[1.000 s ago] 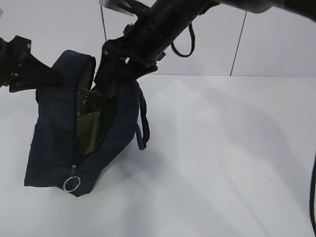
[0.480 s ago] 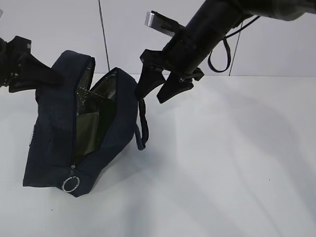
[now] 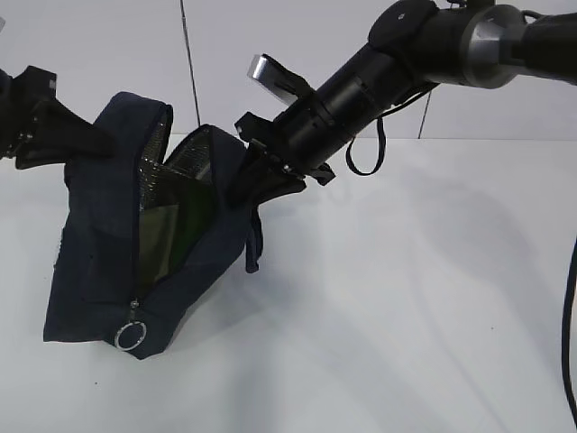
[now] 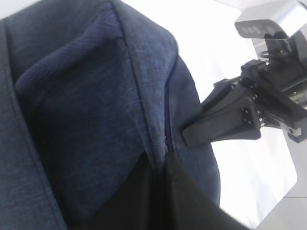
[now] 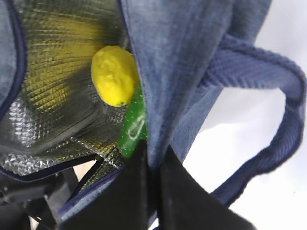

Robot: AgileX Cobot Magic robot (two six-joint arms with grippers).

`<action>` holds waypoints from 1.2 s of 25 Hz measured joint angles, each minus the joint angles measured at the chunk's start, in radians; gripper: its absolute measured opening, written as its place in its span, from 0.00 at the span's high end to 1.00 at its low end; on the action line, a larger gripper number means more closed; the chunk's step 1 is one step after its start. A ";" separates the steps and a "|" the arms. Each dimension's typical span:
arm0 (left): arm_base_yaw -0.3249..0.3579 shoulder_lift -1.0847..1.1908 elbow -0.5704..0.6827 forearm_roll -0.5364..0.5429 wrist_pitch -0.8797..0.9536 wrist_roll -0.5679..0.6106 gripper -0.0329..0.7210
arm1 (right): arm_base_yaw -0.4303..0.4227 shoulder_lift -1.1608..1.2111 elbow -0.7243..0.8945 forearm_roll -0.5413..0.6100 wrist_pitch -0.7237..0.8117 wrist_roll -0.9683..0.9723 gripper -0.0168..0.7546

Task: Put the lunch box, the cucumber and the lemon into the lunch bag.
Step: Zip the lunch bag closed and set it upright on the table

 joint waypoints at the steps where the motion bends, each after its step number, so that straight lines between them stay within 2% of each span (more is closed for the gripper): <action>1: 0.000 0.000 0.000 0.000 0.000 0.000 0.95 | 0.000 0.000 0.000 0.011 -0.002 -0.012 0.85; 2: 0.000 0.000 0.000 0.002 0.000 0.000 0.95 | 0.000 0.000 0.000 0.018 -0.002 -0.022 0.91; 4: 0.000 0.000 0.000 0.007 0.000 0.000 0.95 | 0.000 0.000 0.000 0.035 -0.002 -0.031 0.95; 19: -0.007 0.000 0.000 -0.003 0.067 0.002 0.95 | -0.008 -0.172 0.000 0.041 0.006 -0.163 0.95; 22: -0.043 0.000 0.000 -0.008 0.084 0.002 0.95 | -0.008 -0.173 0.000 -0.014 0.010 -0.136 0.95; 27: -0.104 0.000 0.000 -0.031 0.078 0.002 0.95 | -0.011 -0.230 0.027 -0.167 0.014 -0.096 0.95; 30: -0.133 0.000 0.000 -0.052 0.049 0.002 0.95 | -0.026 -0.298 0.098 -0.172 0.014 -0.092 0.95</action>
